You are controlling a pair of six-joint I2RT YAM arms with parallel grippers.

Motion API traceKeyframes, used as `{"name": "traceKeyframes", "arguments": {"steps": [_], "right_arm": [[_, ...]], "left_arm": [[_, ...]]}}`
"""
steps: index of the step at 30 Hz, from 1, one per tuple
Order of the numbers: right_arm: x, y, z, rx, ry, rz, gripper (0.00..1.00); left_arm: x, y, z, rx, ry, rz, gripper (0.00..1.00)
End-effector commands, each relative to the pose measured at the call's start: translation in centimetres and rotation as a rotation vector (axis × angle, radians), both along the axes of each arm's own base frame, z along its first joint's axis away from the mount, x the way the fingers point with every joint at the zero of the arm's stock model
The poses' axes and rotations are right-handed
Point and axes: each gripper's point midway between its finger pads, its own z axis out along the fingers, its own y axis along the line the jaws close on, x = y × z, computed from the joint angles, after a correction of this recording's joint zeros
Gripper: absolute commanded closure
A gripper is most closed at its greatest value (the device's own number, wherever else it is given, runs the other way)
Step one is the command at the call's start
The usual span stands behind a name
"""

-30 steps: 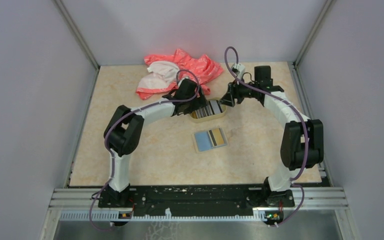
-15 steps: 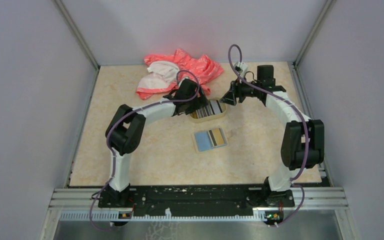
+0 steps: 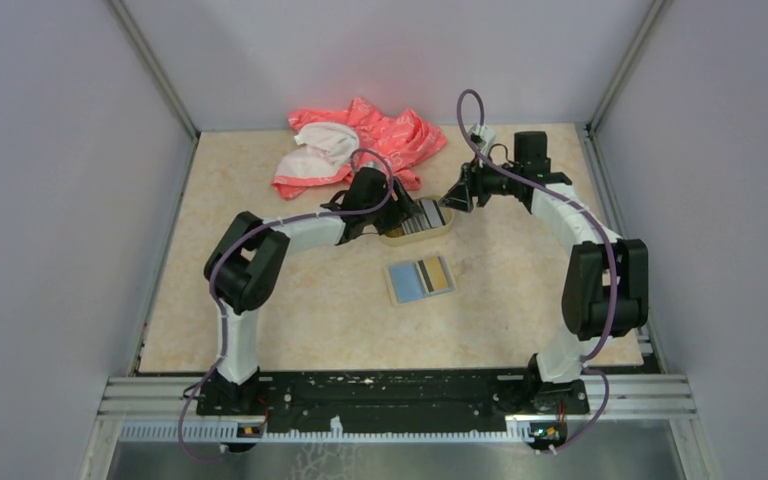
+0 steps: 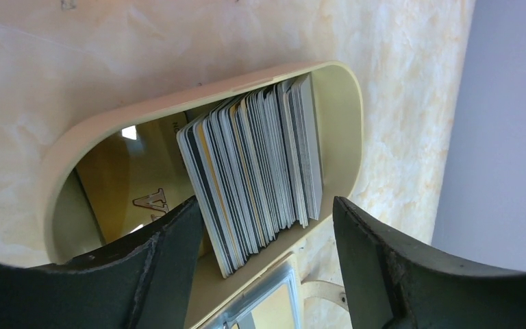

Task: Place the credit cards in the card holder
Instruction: Pick up the credit card from the storage box.

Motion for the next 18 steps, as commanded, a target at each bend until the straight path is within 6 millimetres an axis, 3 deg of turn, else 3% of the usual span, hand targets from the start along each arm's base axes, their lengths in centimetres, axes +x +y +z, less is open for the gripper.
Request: {"name": "traceKeyframes", "arguments": {"steps": [1, 4, 11, 18], "right_arm": [[0.2, -0.1, 2.0, 0.031, -0.069, 0.015, 0.44], [0.2, -0.1, 2.0, 0.034, -0.064, 0.019, 0.44], [0.1, 0.0, 1.9, 0.037, -0.061, 0.024, 0.44], [0.1, 0.0, 1.8, 0.039, -0.055, 0.025, 0.44]], "left_arm": [[-0.3, -1.6, 1.8, -0.117, -0.04, -0.069, 0.26], [-0.1, -1.6, 2.0, -0.146, -0.067, -0.08, 0.23], [0.6, -1.5, 0.1, -0.138, -0.008, -0.071, 0.2], [0.4, -1.7, 1.5, -0.179, -0.03, -0.083, 0.23]]}}
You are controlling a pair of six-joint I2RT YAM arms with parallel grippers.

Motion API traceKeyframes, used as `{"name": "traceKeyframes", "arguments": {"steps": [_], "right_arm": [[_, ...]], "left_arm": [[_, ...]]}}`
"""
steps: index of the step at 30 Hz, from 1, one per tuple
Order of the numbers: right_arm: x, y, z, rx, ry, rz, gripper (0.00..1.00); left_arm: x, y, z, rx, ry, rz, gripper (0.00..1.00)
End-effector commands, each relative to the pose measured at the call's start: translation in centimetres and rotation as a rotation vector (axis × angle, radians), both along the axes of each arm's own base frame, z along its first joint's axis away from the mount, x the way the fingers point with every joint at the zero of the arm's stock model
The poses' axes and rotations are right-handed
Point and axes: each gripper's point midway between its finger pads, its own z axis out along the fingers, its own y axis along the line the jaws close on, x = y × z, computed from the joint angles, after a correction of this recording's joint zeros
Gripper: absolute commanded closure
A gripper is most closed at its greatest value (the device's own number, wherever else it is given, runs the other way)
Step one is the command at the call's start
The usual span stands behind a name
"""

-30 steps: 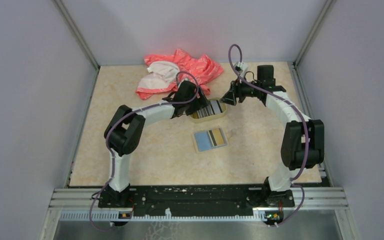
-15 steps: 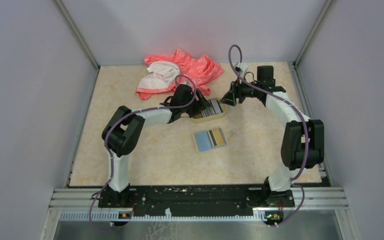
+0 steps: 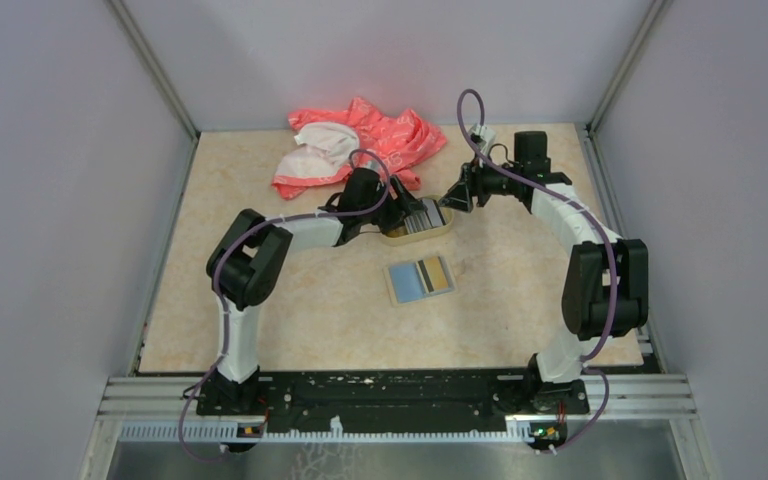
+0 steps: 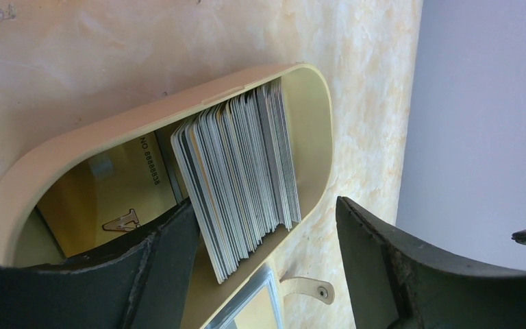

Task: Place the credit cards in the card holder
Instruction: Pick up the credit card from the storage box.

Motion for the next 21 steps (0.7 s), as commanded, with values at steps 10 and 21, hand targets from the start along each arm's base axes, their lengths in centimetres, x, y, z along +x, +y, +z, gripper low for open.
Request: {"name": "traceKeyframes", "arguments": {"steps": [10, 21], "right_arm": [[0.2, -0.2, 1.7, 0.033, -0.053, 0.015, 0.44], [0.2, -0.1, 1.5, 0.034, -0.048, 0.018, 0.44]], "left_arm": [[-0.7, 0.9, 2.4, -0.048, -0.025, 0.009, 0.28], [-0.8, 2.1, 2.9, -0.06, -0.03, 0.019, 0.36]]}}
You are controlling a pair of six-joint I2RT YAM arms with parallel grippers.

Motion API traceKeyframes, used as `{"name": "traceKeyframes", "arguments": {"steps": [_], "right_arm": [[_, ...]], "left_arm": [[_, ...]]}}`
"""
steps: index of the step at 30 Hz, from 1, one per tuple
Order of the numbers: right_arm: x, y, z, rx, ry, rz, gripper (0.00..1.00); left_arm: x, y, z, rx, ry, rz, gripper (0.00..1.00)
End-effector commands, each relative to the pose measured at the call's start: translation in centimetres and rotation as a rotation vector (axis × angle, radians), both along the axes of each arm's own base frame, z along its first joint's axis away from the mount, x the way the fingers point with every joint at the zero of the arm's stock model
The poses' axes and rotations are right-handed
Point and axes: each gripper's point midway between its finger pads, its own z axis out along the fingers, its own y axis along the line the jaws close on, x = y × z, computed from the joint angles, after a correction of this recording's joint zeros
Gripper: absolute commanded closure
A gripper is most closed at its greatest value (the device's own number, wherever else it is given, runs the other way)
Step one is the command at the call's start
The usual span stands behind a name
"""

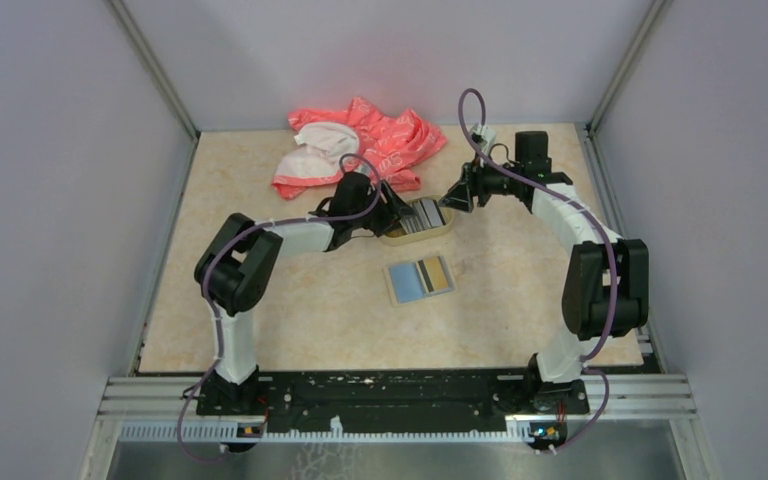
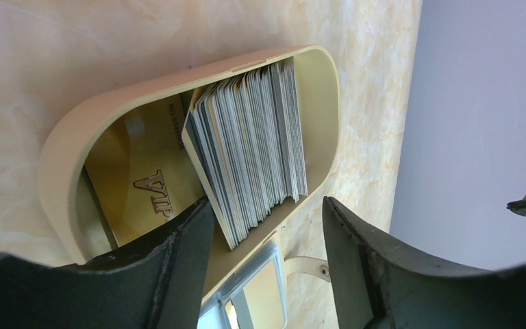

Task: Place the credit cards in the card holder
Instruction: Pick up the credit card from the storage box.

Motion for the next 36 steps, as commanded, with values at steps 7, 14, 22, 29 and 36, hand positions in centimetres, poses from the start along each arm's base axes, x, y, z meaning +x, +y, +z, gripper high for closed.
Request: {"name": "traceKeyframes", "arguments": {"steps": [7, 14, 22, 29, 36], "right_arm": [[0.3, -0.1, 1.3, 0.025, -0.044, 0.012, 0.44], [0.3, -0.1, 1.3, 0.026, -0.043, 0.013, 0.44], [0.3, -0.1, 1.3, 0.028, -0.04, 0.018, 0.44], [0.3, 0.0, 1.3, 0.029, -0.038, 0.018, 0.44], [0.2, 0.0, 1.2, 0.03, -0.035, 0.018, 0.44]], "left_arm": [[0.3, 0.9, 1.8, -0.02, -0.04, 0.012, 0.43], [0.3, 1.2, 1.7, -0.016, -0.045, 0.013, 0.55], [0.8, 1.5, 0.3, 0.029, -0.022, 0.01, 0.63], [0.8, 1.7, -0.9, 0.051, -0.003, 0.011, 0.8], [1.1, 2.2, -0.5, 0.083, -0.027, 0.013, 1.0]]}}
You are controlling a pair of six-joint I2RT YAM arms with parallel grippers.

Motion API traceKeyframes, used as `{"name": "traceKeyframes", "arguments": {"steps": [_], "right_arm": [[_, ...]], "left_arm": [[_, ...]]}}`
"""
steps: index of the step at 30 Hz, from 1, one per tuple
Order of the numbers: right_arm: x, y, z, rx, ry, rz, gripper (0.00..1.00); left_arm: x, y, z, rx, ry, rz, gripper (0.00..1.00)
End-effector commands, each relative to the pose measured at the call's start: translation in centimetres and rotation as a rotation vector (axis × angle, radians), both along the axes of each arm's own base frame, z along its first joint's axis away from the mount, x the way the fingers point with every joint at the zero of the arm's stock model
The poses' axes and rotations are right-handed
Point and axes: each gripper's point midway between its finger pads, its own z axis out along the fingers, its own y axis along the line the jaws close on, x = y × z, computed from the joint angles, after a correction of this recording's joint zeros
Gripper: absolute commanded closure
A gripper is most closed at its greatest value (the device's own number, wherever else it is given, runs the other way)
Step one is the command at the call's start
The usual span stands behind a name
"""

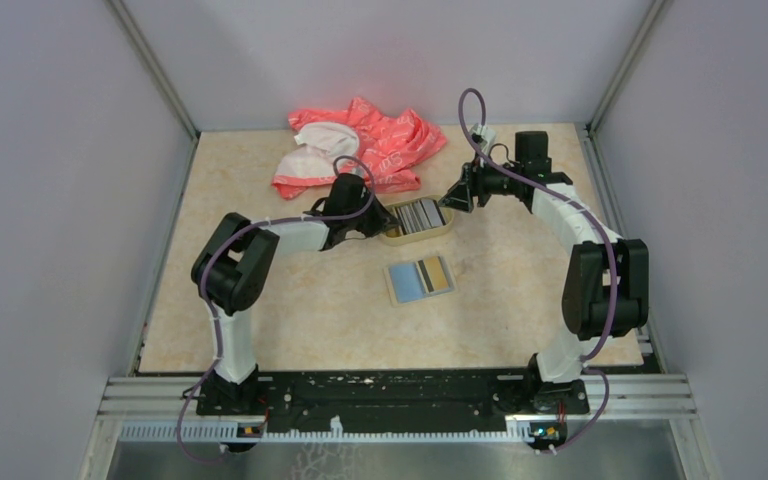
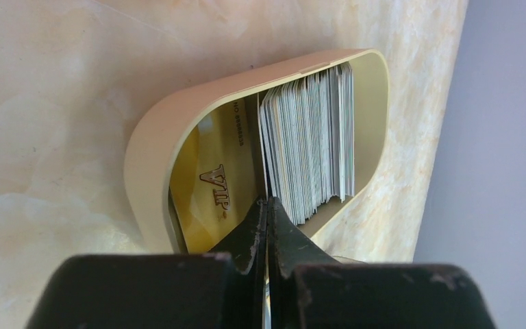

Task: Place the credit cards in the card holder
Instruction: Pick up the credit card from the storage box.

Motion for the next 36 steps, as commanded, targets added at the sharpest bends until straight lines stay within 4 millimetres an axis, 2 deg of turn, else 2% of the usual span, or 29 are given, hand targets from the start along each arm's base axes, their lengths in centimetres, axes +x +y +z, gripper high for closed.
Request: {"name": "traceKeyframes", "arguments": {"steps": [1, 12, 25, 30, 36], "right_arm": [[0.3, -0.1, 1.2, 0.025, -0.037, 0.013, 0.44], [0.3, 0.0, 1.2, 0.032, -0.032, 0.017, 0.44], [0.0, 0.1, 1.5, 0.042, -0.037, 0.027, 0.44], [-0.5, 0.3, 2.2, 0.06, -0.067, 0.045, 0.44], [-2.0, 0.8, 4.1, 0.109, -0.155, 0.094, 0.43]], "left_arm": [[1.2, 0.0, 1.3, 0.015, -0.056, -0.002, 1.0], [1.0, 1.9, 3.1, 0.111, -0.117, 0.021, 1.0], [-0.5, 4.0, 5.5, 0.19, -0.208, -0.004, 1.0], [-1.7, 4.2, 6.7, 0.169, -0.27, -0.048, 1.0], [-3.5, 3.4, 9.3, 0.066, -0.419, -0.13, 1.0]]}}
